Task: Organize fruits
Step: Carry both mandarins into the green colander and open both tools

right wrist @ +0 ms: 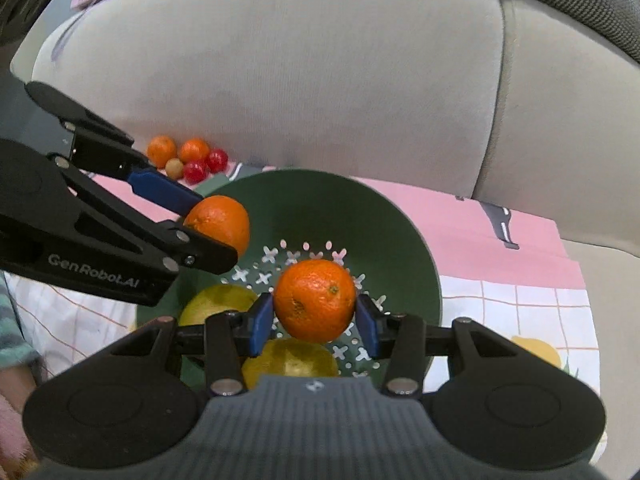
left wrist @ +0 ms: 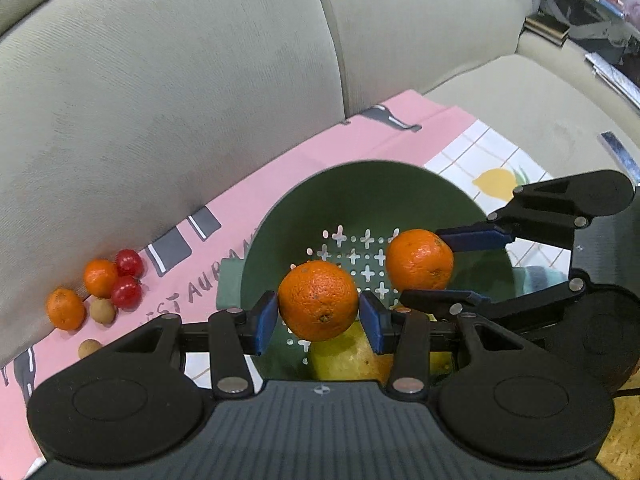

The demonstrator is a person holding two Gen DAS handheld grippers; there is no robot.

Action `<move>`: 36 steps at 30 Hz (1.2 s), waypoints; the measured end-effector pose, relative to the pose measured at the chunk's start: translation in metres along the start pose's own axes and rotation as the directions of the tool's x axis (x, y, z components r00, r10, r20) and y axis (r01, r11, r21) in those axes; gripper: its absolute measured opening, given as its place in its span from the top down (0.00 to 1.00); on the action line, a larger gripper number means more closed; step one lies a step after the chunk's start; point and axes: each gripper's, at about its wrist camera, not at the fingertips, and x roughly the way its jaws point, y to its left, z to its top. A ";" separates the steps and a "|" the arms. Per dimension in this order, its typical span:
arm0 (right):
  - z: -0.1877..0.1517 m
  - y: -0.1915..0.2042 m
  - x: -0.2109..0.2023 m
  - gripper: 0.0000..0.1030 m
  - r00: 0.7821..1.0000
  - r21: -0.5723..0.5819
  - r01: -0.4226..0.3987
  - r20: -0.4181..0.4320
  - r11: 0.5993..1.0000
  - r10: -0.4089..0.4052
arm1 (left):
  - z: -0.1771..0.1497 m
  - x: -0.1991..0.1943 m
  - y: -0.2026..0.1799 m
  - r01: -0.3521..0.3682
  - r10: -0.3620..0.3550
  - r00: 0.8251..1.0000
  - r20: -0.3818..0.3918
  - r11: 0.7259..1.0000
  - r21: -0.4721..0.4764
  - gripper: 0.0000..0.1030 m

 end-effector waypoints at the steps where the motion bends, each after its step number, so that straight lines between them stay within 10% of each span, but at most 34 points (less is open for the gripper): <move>1: 0.001 -0.001 0.004 0.59 1.000 -0.006 -0.001 -0.009 1.000 0.001 | 0.000 0.003 0.000 -0.001 0.001 1.000 -0.008 1.000 0.002 0.51; 36: 0.015 0.019 0.053 0.58 0.990 -0.193 -0.014 -0.139 0.981 -0.013 | 0.004 0.044 0.008 -0.008 0.008 0.996 -0.088 1.000 0.007 0.50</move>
